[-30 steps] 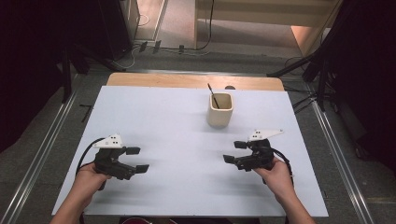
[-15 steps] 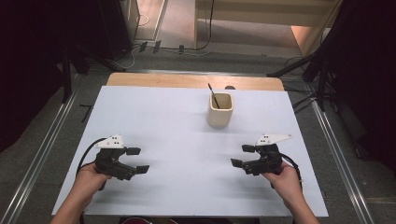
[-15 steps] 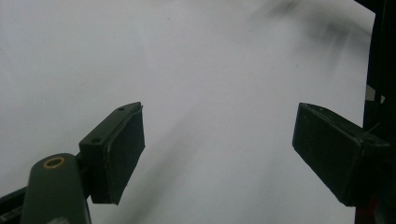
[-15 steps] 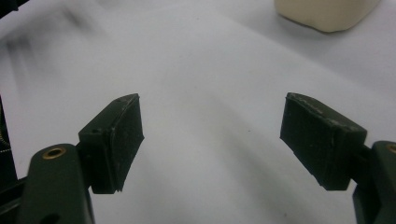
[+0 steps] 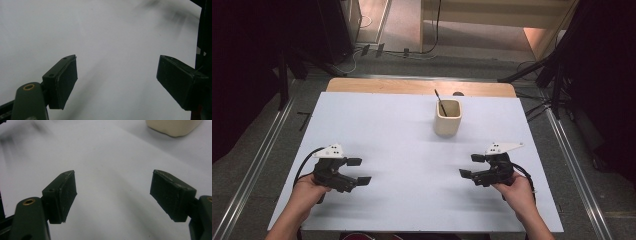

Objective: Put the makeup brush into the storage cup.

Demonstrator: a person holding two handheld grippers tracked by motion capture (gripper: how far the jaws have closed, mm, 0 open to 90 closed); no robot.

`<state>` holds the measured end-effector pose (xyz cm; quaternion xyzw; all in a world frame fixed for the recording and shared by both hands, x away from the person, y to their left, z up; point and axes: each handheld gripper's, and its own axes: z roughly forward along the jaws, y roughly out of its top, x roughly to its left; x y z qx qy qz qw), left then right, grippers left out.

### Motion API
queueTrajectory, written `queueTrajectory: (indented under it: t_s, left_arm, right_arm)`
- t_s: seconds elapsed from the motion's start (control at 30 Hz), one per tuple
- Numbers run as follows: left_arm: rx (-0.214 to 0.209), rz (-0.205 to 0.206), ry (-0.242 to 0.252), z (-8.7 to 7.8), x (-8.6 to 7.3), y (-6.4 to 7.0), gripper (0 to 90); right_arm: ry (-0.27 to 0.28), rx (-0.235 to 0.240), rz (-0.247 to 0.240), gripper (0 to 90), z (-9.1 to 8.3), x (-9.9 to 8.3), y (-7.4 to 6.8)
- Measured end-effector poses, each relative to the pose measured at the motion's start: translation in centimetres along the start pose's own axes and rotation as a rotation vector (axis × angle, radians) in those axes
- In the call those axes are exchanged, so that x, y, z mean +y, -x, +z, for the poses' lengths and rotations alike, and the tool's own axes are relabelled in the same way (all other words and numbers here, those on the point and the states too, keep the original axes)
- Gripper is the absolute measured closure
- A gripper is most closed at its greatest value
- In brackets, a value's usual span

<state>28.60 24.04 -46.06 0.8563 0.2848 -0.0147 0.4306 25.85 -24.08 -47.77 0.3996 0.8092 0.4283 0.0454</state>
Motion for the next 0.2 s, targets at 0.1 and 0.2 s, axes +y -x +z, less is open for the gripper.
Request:
queueTrajectory:
  t_s: [0.1,0.2]
  left_arm:
    - [-0.011,-0.006,0.007,-0.02,0.03,0.02,17.2]
    - [-0.019,-0.039,0.014,-0.03,0.12,-0.07,17.2]
  right_arm:
    - [0.003,-0.002,0.002,22.0,-0.03,-0.01,0.01]
    - [0.010,0.003,0.004,22.0,-0.14,-0.01,0.07]
